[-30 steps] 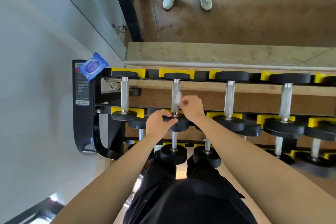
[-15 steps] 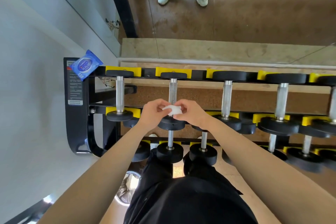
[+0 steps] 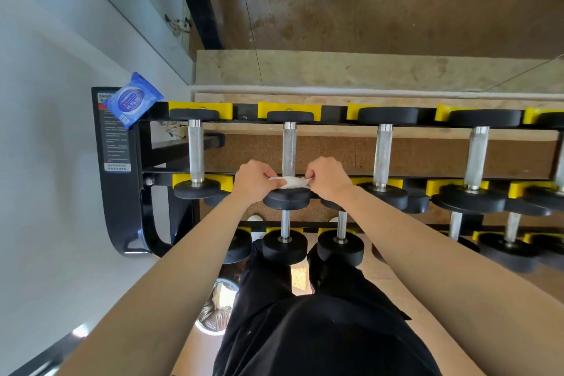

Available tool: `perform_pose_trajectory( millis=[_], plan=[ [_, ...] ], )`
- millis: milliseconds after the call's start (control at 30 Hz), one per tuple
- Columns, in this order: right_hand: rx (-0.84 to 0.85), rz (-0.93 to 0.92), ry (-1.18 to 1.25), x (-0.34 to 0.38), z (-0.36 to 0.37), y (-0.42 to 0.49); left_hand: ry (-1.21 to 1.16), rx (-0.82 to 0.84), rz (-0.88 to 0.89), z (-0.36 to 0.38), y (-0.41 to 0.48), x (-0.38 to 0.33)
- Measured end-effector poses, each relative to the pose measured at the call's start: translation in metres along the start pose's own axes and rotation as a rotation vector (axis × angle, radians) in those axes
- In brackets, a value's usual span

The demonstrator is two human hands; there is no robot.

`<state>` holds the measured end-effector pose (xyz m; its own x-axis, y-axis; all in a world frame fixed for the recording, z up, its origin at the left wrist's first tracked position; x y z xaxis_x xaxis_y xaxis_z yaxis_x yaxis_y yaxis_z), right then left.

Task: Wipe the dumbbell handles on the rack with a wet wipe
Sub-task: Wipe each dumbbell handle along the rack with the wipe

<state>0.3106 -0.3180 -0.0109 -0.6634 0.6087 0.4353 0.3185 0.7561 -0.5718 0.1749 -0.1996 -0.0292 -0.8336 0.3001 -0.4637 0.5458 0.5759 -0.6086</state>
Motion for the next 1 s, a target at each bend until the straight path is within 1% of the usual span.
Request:
perform_pose_trajectory(
  millis=[67, 200, 267, 333, 400, 433, 500, 567, 600, 733, 800, 900, 933, 1000],
  plan=[
    [-0.003, -0.005, 0.001, 0.002, 0.000, 0.003, 0.061, 0.011, 0.008, -0.003, 0.003, 0.002],
    [0.034, -0.113, 0.034, 0.031, 0.003, 0.007, 0.167, -0.008, -0.036, -0.014, 0.007, 0.025],
    [0.011, -0.076, 0.016, 0.022, -0.001, 0.008, 0.158, 0.014, 0.007, -0.010, 0.006, 0.015],
    [-0.035, 0.015, 0.004, -0.002, -0.006, 0.007, 0.151, 0.076, 0.083, -0.002, 0.004, -0.005],
    [-0.063, 0.059, 0.018, -0.016, -0.008, 0.005, 0.169, 0.110, 0.107, 0.002, 0.002, -0.012],
    [-0.058, 0.047, 0.027, -0.014, -0.007, 0.006, 0.185, 0.097, 0.085, 0.000, 0.003, -0.009],
    [-0.023, -0.036, 0.029, 0.005, -0.002, 0.008, 0.222, 0.026, 0.009, -0.008, 0.006, 0.008],
    [-0.024, -0.100, 0.032, 0.022, -0.002, 0.010, 0.213, -0.023, -0.040, -0.014, 0.009, 0.020],
    [-0.040, -0.092, 0.037, 0.021, -0.005, 0.012, 0.197, -0.026, -0.033, -0.014, 0.009, 0.018],
    [-0.118, 0.041, 0.066, -0.014, -0.020, 0.017, 0.177, 0.017, 0.076, -0.008, 0.008, -0.010],
    [-0.113, 0.021, 0.074, -0.012, -0.020, 0.019, 0.174, -0.023, 0.049, -0.014, 0.009, -0.011],
    [-0.111, -0.049, 0.112, 0.008, -0.017, 0.021, 0.137, -0.105, -0.045, -0.026, 0.014, 0.002],
    [-0.128, -0.048, 0.122, 0.009, -0.019, 0.021, 0.120, -0.111, -0.042, -0.028, 0.016, 0.002],
    [-0.183, 0.024, 0.165, -0.004, -0.029, 0.022, 0.096, -0.080, 0.028, -0.026, 0.018, -0.008]
  ],
)
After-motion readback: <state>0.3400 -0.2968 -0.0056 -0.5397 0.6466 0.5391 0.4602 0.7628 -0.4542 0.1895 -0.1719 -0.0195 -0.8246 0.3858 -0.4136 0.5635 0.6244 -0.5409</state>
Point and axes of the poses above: each hand's wrist, its own y-axis towards the middle knuckle, its own z-axis out of the palm, x = y × z, the point moved 7 cm from there along y, towards the middle knuckle, and after that the axes turned 3 degrees about -z, right-handed, at the moved point
